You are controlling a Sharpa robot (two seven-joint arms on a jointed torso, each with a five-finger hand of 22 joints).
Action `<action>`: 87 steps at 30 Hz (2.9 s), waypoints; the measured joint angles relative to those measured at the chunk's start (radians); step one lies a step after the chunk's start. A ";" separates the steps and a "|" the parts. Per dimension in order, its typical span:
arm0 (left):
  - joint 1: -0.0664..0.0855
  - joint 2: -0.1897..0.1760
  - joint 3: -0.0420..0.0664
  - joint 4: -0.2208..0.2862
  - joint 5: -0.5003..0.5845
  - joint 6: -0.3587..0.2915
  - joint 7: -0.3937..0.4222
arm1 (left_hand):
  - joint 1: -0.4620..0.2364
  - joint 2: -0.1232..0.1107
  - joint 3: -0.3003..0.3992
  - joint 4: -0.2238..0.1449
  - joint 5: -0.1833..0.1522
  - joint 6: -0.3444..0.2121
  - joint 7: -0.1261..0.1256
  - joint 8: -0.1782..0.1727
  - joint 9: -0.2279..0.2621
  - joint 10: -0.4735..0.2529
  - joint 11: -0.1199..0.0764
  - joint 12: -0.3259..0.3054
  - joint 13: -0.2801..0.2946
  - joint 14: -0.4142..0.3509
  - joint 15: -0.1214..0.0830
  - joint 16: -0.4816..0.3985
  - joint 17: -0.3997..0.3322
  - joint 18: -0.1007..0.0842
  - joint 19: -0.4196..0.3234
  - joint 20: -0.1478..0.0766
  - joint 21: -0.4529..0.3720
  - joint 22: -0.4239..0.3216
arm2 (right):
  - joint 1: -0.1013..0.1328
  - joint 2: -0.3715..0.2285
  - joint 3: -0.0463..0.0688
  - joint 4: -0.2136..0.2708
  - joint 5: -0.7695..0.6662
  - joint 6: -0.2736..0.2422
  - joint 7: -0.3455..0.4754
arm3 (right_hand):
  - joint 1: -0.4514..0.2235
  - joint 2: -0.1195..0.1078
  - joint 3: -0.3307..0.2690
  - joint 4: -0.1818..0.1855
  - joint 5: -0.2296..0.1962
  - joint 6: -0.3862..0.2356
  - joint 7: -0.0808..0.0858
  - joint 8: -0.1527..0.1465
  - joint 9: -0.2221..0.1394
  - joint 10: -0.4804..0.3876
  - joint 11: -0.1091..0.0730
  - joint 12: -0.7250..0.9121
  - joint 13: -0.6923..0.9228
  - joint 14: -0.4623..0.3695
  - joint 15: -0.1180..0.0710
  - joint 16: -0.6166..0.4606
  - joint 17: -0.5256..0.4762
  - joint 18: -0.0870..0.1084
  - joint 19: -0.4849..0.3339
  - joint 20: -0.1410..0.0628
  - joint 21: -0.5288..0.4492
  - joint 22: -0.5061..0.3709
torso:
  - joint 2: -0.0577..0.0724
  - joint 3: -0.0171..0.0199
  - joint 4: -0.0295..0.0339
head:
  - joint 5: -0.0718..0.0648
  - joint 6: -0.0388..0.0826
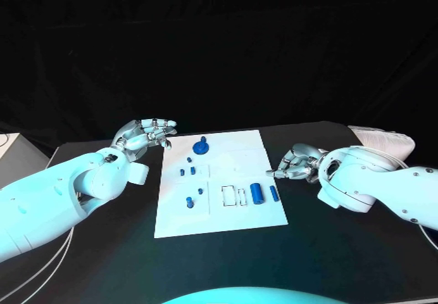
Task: Assemble the parts on the task board
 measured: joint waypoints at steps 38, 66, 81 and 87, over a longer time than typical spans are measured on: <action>-0.001 -0.007 0.000 0.026 0.000 0.000 0.002 | 0.000 0.000 0.000 0.000 0.000 0.000 0.000 0.000 0.000 0.000 0.000 0.000 0.000 0.000 0.000 0.000 0.000 0.000 0.000 0.000 0.000 0.000 | -0.060 0.183 -0.010 -0.116 -0.039 0.057 -0.142 | 0.005 -0.015 -0.079 -0.002 0.021 -0.038 -0.002 0.035 0.099 0.000 0.000 0.036 0.000 0.002 -0.002 0.016 0.000 0.000 0.000 -0.007 0.018 0.000 | 0.004 -0.0023 -0.0010 | 0.007 -0.028; -0.001 -0.012 0.000 0.030 0.000 0.002 0.001 | 0.000 0.000 0.000 0.000 0.000 0.000 0.000 0.000 0.000 0.000 0.000 0.004 0.000 0.000 0.000 0.000 0.000 0.000 0.000 0.000 0.000 -0.001 | -0.083 0.224 -0.010 -0.152 -0.069 0.105 -0.139 | 0.068 -0.001 -0.100 0.003 0.218 -0.051 -0.007 0.075 0.175 0.000 0.000 0.036 -0.001 0.002 -0.002 0.016 -0.001 0.000 0.000 -0.007 0.036 -0.001 | 0.004 -0.0034 -0.0009 | 0.009 -0.037; -0.002 -0.013 0.000 0.030 0.000 0.003 0.001 | 0.000 0.000 0.003 0.003 0.000 0.000 0.000 0.000 0.000 0.000 0.000 0.004 0.000 0.000 0.000 0.000 0.000 0.000 0.004 0.004 -0.004 -0.002 | -0.082 0.189 -0.005 -0.079 -0.050 0.030 -0.116 | 0.084 0.004 -0.064 0.034 0.291 -0.052 -0.013 0.078 0.195 0.002 -0.009 0.051 -0.001 0.003 -0.009 0.024 -0.001 0.000 0.000 -0.014 0.059 0.000 | 0.004 -0.0034 -0.0010 | 0.011 -0.038; -0.002 -0.014 0.000 0.030 0.000 0.003 -0.001 | 0.000 0.000 0.003 0.003 0.000 0.000 0.000 0.000 0.000 0.000 0.000 0.004 0.000 0.000 0.000 0.000 0.000 0.000 0.007 0.000 -0.004 -0.002 | -0.076 0.204 -0.002 -0.052 -0.032 0.014 -0.103 | 0.084 0.004 -0.059 0.039 0.256 -0.052 -0.013 0.078 0.195 0.002 -0.009 0.051 0.000 0.003 -0.009 0.024 -0.001 0.000 0.000 -0.014 0.061 0.000 | 0.004 -0.0034 -0.0017 | 0.015 -0.037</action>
